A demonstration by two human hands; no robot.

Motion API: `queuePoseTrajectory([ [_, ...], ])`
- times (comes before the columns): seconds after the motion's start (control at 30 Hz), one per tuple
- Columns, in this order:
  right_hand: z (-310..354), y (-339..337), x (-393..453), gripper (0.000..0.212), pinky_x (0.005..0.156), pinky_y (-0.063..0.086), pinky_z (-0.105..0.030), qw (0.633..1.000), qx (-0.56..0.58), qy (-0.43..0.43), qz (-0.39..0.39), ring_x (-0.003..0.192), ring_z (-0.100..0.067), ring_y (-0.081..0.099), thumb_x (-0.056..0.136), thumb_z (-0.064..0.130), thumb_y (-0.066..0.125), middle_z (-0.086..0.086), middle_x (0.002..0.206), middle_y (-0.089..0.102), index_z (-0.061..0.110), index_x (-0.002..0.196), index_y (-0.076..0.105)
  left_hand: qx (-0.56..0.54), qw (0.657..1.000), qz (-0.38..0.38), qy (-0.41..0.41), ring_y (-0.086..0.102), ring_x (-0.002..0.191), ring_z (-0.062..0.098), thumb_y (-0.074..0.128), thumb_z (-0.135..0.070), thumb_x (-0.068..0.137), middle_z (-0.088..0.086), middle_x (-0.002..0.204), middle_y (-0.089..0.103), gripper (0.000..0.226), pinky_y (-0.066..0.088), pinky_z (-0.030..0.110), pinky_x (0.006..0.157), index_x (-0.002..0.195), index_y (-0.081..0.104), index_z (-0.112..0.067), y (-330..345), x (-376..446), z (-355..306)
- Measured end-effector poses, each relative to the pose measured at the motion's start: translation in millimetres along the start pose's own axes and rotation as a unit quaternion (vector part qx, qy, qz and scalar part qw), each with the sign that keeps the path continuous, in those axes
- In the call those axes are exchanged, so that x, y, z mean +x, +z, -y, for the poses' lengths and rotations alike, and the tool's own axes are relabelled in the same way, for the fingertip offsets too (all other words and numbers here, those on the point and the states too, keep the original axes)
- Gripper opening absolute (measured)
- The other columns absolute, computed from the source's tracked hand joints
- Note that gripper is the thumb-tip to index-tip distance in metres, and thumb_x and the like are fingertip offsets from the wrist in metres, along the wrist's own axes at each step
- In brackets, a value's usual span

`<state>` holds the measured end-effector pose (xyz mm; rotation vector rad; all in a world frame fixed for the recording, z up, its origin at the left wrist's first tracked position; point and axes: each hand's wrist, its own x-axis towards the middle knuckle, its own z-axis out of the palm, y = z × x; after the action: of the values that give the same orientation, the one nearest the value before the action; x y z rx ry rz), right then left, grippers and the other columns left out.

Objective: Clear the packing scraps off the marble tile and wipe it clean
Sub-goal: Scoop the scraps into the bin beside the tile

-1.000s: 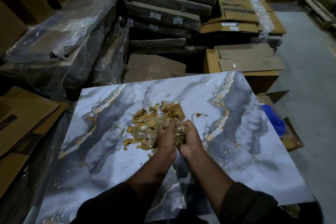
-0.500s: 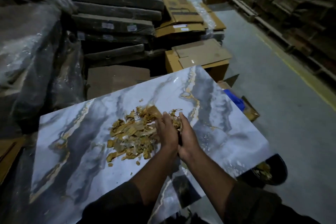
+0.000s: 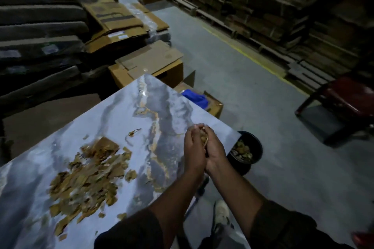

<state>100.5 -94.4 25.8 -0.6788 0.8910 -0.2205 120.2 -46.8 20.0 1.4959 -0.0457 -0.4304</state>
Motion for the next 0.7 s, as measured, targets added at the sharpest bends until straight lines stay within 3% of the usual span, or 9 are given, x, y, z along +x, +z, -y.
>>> queuePoseTrajectory([
  [0.07, 12.4, -13.1, 2.6, 0.028, 0.082, 0.047, -0.028, 0.998, 0.06, 0.0, 0.009, 0.083, -0.013, 0.062, 0.103, 0.042, 0.049, -0.001, 0.089, 0.065, 0.017, 0.104, 0.062, 0.032, 0.999, 0.027, 0.01, 0.071, 0.097, 0.011, 0.052, -0.034, 0.105, -0.005, 0.102, 0.075, 0.017, 0.057, 0.041, 0.094, 0.102, 0.068, -0.027, 25.0, -1.7, 5.6],
  [0.17, 35.3, -55.0, 23.8, 0.037, 0.093, 0.044, -0.029, 0.99, 0.14, 0.0, -0.004, 0.091, -0.017, 0.063, 0.102, 0.047, 0.049, -0.006, 0.096, 0.066, 0.014, 0.111, 0.063, 0.051, 0.997, 0.052, -0.004, 0.072, 0.093, 0.015, 0.056, -0.033, 0.103, -0.002, 0.096, 0.075, 0.015, 0.059, 0.043, 0.09, 0.098, 0.068, -0.025, 68.2, 5.8, 18.5],
  [0.27, 61.8, -94.8, 47.5, 0.045, 0.086, 0.052, -0.03, 0.988, 0.15, -0.004, -0.043, 0.095, -0.019, 0.071, 0.1, 0.051, 0.051, -0.008, 0.105, 0.074, 0.012, 0.112, 0.07, 0.08, 0.994, 0.074, -0.03, 0.07, 0.092, 0.017, 0.053, -0.035, 0.102, 0.0, 0.094, 0.073, 0.019, 0.058, 0.044, 0.089, 0.096, 0.066, -0.023, 123.0, 22.2, 35.9],
  [0.37, 91.1, -147.1, 82.0, 0.036, 0.073, 0.054, -0.028, 0.986, 0.149, -0.013, -0.077, 0.091, -0.015, 0.075, 0.101, 0.042, 0.052, -0.004, 0.102, 0.078, 0.015, 0.106, 0.074, 0.088, 0.991, 0.091, -0.054, 0.071, 0.089, 0.015, 0.05, -0.037, 0.103, 0.001, 0.089, 0.072, 0.026, 0.058, 0.042, 0.085, 0.093, 0.066, -0.019, 186.5, 42.4, 63.5],
  [0.47, 121.8, -195.7, 120.5, 0.035, 0.085, 0.051, -0.031, 0.982, 0.162, 0.001, -0.1, 0.104, -0.019, 0.068, 0.104, 0.036, 0.049, -0.007, 0.113, 0.073, 0.013, 0.115, 0.072, 0.103, 0.984, 0.111, -0.097, 0.07, 0.09, 0.013, 0.042, -0.04, 0.107, 0.001, 0.09, 0.072, 0.037, 0.058, 0.041, 0.087, 0.095, 0.069, -0.018, 251.2, 64.0, 99.1],
  [0.53, 136.6, -227.3, 152.6, 0.043, 0.089, 0.052, -0.032, 0.982, 0.15, 0.035, -0.108, 0.106, -0.021, 0.066, 0.105, 0.037, 0.045, -0.012, 0.125, 0.068, 0.009, 0.132, 0.064, 0.108, 0.98, 0.098, -0.137, 0.07, 0.097, 0.018, 0.036, -0.044, 0.108, 0.0, 0.095, 0.073, 0.042, 0.055, 0.036, 0.089, 0.096, 0.07, -0.021, 289.1, 80.9, 126.7],
  [0.63, 141.8, -268.6, 204.3, 0.055, 0.107, 0.044, -0.039, 0.982, 0.145, 0.061, -0.108, 0.129, -0.029, 0.057, 0.105, 0.043, 0.042, -0.014, 0.148, 0.054, 0.009, 0.148, 0.048, 0.122, 0.974, 0.078, -0.172, 0.066, 0.105, 0.022, 0.038, -0.03, 0.109, -0.01, 0.094, 0.066, 0.033, 0.05, 0.03, 0.087, 0.098, 0.068, -0.025, 328.7, 106.7, 171.8],
  [0.7, 137.2, -291.9, 240.9, 0.053, 0.108, 0.043, -0.039, 0.979, 0.134, 0.074, -0.137, 0.133, -0.033, 0.053, 0.105, 0.043, 0.044, -0.013, 0.148, 0.053, 0.009, 0.144, 0.051, 0.113, 0.971, 0.065, -0.202, 0.067, 0.096, 0.019, 0.044, -0.024, 0.108, -0.003, 0.095, 0.068, 0.027, 0.052, 0.03, 0.082, 0.104, 0.069, -0.015, 346.1, 125.1, 202.4],
])
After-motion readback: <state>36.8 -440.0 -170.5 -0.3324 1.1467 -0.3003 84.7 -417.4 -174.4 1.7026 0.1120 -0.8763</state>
